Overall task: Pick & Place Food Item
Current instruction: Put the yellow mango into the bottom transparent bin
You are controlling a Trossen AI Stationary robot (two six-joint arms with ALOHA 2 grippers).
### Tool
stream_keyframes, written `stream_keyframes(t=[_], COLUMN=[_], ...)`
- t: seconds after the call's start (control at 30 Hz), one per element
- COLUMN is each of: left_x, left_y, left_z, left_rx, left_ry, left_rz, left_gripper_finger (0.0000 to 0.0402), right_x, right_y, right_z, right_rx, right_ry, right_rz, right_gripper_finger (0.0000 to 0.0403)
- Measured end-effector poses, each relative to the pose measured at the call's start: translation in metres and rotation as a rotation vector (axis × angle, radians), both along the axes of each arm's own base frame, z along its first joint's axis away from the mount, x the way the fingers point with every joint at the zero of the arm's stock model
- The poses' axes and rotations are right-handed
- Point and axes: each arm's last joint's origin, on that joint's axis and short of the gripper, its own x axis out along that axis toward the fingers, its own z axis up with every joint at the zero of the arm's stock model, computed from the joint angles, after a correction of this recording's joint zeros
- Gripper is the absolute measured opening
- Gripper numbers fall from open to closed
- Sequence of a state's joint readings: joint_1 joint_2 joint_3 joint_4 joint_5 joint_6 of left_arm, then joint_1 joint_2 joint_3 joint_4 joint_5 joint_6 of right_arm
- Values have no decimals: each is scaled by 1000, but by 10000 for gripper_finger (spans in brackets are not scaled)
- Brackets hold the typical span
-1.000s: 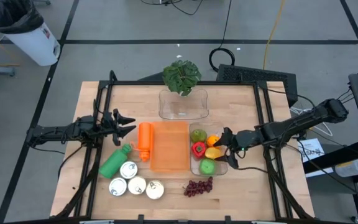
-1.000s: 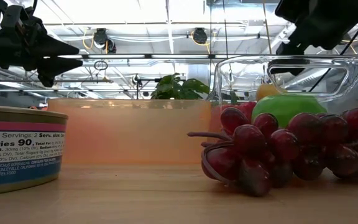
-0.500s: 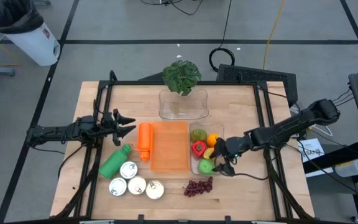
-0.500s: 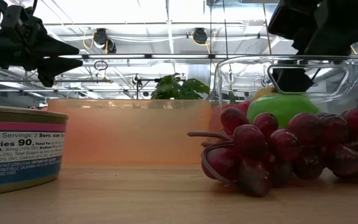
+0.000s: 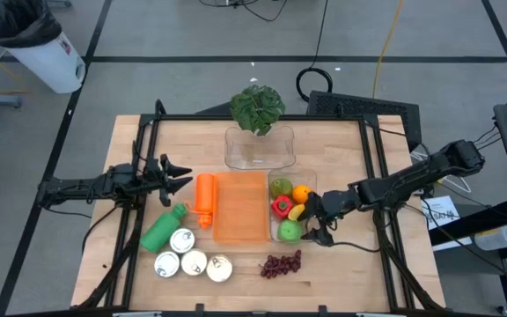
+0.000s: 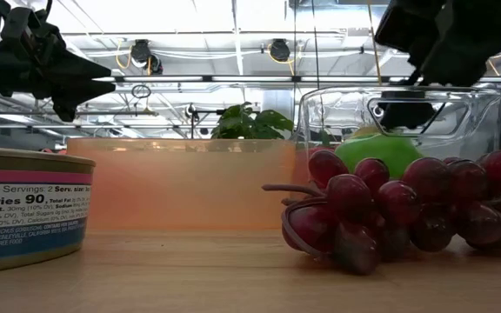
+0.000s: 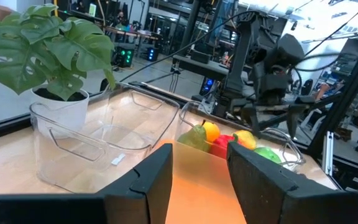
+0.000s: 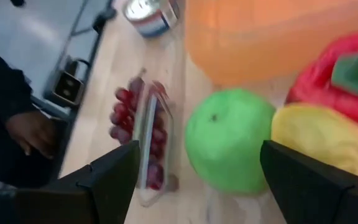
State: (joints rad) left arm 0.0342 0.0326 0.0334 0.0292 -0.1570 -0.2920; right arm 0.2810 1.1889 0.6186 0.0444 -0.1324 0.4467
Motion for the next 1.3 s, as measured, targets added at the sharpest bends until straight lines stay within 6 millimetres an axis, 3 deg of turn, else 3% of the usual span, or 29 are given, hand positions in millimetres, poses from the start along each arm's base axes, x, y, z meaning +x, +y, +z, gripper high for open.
stream_keyframes(t=[0.23,0.63,1.3], left_x=[0,0,0], left_y=[0,0,0], left_z=[0,0,0], left_rx=[0,0,0], left_ry=[0,0,0], left_rz=[0,0,0], left_gripper_finger=[182,209,167], right_x=[-9,-2,-1], right_y=[-6,-4,-3], right_z=[15,-5,-13], right_rx=[-106,-148,-134], right_ry=[-95,17,69], right_rz=[-70,-62,-38], right_gripper_finger=[313,313,313])
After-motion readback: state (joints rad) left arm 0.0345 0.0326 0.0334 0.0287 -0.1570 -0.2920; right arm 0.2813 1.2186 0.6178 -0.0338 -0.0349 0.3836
